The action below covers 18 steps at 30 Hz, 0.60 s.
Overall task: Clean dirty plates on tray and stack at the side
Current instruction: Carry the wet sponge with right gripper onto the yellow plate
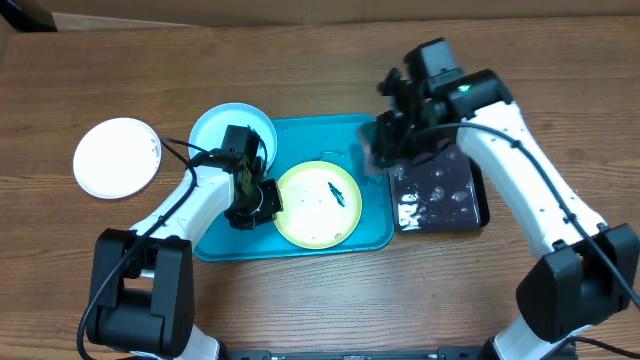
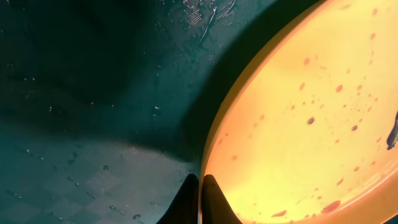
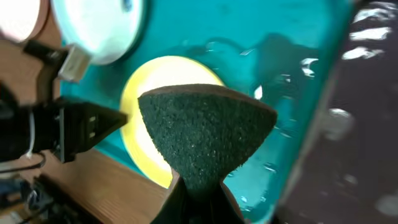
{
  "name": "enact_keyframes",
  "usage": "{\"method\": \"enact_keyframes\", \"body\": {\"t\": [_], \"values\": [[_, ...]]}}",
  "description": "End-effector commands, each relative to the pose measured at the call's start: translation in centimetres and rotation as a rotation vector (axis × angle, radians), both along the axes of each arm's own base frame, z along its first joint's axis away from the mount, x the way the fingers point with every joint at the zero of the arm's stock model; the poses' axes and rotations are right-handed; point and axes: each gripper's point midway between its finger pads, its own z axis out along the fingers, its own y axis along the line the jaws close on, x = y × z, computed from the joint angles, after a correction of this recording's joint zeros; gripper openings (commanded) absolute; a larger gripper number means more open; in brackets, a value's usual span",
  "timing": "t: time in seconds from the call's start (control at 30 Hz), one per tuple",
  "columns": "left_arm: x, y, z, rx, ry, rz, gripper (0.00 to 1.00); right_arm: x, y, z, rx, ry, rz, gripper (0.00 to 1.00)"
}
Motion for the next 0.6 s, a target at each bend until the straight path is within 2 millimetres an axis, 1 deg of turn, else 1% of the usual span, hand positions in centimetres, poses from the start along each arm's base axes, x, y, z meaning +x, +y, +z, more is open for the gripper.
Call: {"method": "enact_keyframes", "body": {"t": [0.0,0.07,0.27,0.37,0.47,0.57], "values": [[-0.1,0.0,-0.4,0.018,0.002,-0.022,0.04,-1.3,2.7,0.4,-0.024,-0.054,0.086,0.04],[-0.1,0.0,-0.4,0.018,0.002,-0.021,0.04,-1.6,3.5,0.0,-0.079,-0.093,0.110,0.04],[-0.1,0.0,-0.4,0.018,0.004,-0.019,0.04,-2.2,4.6,-1.0,-0.280,-0.202,0.128,0.04],[-0.1,-0.1,-0.4,0.018,0.003,-0.021,0.04,-2.5,5.4,-1.6,-0.338,-0.241,0.151,0.04],[-0.2,-0.1,-0.4,0.018,0.003,-0.022,0.04,-2.4,5.9,-2.6,-0.388,-0.256,0.152,0.04],[-0.2,-0.1,-0.4,0.018,0.003,-0.022,0.04,-2.1,5.8,-3.9,-0.445,-0.261,0.152,0.04]]}}
